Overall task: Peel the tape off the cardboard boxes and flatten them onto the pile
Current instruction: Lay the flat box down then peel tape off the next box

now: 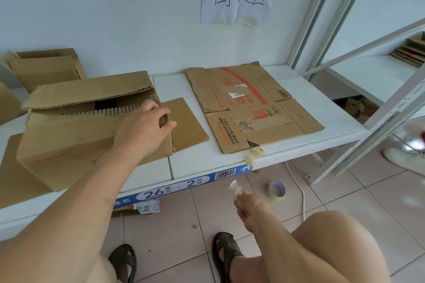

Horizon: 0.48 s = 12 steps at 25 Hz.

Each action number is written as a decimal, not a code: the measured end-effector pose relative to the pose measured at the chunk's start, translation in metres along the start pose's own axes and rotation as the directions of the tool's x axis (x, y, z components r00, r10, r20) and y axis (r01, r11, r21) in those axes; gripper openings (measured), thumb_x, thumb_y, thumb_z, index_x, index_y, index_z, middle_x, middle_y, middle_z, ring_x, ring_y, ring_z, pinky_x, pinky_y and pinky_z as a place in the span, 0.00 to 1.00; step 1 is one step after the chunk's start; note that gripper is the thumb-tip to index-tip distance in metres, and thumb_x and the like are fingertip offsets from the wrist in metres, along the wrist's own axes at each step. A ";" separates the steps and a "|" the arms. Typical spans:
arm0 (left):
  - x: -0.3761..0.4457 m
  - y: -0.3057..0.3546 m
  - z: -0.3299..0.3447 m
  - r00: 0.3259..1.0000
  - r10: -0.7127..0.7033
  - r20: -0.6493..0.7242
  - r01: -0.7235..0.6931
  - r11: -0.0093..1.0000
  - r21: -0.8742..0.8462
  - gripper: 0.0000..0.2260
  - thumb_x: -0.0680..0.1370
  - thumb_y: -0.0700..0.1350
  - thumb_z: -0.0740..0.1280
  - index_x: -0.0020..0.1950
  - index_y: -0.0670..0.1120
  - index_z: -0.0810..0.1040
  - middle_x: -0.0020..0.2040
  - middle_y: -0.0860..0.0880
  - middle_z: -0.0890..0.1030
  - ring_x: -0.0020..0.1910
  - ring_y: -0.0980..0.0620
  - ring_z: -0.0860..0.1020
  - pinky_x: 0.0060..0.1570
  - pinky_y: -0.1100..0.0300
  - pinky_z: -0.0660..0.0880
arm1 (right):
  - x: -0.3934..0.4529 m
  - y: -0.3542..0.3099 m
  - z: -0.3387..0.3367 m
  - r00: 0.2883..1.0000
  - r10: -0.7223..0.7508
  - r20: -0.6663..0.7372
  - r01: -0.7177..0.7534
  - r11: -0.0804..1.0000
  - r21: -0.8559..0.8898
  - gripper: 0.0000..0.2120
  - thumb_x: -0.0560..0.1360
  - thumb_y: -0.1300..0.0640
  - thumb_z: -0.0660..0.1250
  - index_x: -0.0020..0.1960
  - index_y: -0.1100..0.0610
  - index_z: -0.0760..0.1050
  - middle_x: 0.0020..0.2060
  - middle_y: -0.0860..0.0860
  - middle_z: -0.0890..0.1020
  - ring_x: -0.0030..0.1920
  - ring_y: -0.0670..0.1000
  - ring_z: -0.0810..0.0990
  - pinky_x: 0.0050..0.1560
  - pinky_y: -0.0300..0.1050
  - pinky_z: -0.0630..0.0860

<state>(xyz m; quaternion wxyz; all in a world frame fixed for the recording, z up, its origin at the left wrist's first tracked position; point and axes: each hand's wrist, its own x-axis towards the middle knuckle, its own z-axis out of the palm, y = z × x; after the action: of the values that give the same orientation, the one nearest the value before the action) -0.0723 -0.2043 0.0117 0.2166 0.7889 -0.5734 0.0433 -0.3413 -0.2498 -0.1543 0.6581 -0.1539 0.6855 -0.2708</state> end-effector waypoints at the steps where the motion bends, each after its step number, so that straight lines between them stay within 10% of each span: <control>1: 0.000 -0.001 0.000 1.000 0.003 0.000 -0.003 1.000 0.000 0.18 0.79 0.58 0.62 0.65 0.52 0.76 0.61 0.54 0.73 0.54 0.50 0.76 0.46 0.56 0.71 | 0.006 0.001 -0.001 0.992 -0.068 -0.108 0.057 0.994 -0.095 0.06 0.75 0.64 0.68 0.52 0.62 0.78 0.36 0.56 0.80 0.35 0.53 0.77 0.34 0.44 0.72; 5: 0.002 -0.001 0.001 1.000 -0.002 0.003 0.002 1.000 0.014 0.18 0.79 0.58 0.61 0.66 0.53 0.76 0.61 0.54 0.72 0.55 0.50 0.75 0.46 0.57 0.70 | 0.000 -0.036 0.009 0.844 -0.454 -0.286 0.345 0.867 -0.359 0.03 0.74 0.64 0.67 0.47 0.58 0.77 0.41 0.55 0.80 0.41 0.56 0.77 0.39 0.44 0.72; 12: 0.004 -0.002 0.002 1.000 0.005 -0.007 -0.005 1.000 0.004 0.18 0.79 0.58 0.63 0.65 0.52 0.76 0.60 0.53 0.73 0.56 0.50 0.75 0.47 0.55 0.72 | -0.029 -0.050 0.015 0.918 -0.358 -0.171 0.368 0.930 0.025 0.09 0.77 0.61 0.60 0.46 0.59 0.79 0.39 0.54 0.80 0.41 0.51 0.78 0.44 0.46 0.77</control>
<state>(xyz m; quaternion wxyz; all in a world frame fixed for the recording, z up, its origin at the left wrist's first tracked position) -0.0692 -0.2083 0.0102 0.2168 0.7876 -0.5748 0.0477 -0.3318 -0.2763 -0.1013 0.5419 -0.2370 0.6890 -0.4190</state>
